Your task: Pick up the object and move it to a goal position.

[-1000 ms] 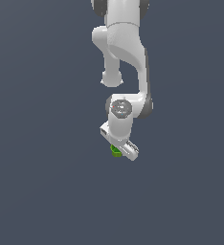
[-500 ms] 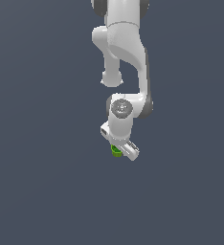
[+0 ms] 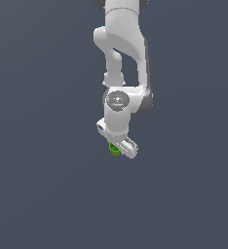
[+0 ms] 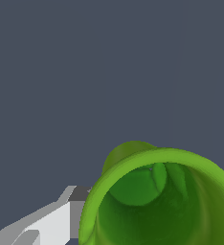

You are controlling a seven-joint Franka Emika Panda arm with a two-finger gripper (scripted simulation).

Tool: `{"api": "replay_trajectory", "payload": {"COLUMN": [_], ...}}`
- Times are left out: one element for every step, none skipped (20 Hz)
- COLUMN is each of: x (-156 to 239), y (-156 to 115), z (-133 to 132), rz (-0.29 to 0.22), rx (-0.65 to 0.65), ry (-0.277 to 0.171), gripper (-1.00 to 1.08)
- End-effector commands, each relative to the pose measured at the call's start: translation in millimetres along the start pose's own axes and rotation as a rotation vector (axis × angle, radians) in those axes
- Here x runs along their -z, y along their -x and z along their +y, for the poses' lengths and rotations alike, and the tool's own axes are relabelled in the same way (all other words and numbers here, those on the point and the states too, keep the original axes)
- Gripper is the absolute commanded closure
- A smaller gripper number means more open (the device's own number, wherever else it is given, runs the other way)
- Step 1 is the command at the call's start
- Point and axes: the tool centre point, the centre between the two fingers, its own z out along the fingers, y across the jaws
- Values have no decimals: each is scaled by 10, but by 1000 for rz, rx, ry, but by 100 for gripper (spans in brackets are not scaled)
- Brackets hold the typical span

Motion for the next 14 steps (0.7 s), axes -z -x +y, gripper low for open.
{"api": "replay_trajectory", "payload": {"x": [184,266,354,447,545,648,754,858,961,1061,1158,1251,1340,1425], "y": [-61,-86,-115,-144,-175,-207,-240,-276,-309,-342,-373,-404,-434,-463], "z": [90,133,182,231,283,336,392,449,502,554,603,650,696,738], "rz": [2,2,1,1,1,1,1,1,1,1,1,1,1,1], "rx": [-1,-1,-1,-1,-1,-1,-1,-2,-2,-2,-2,-2,-2,-2], "ry": [-2,-2,-2,-2,-2,-2,-2,-2,-2,-2,-2,-2,-2,-2], "gripper": [108,108,108,108,108,108,108,108,108,108,108,108,108,108]}}
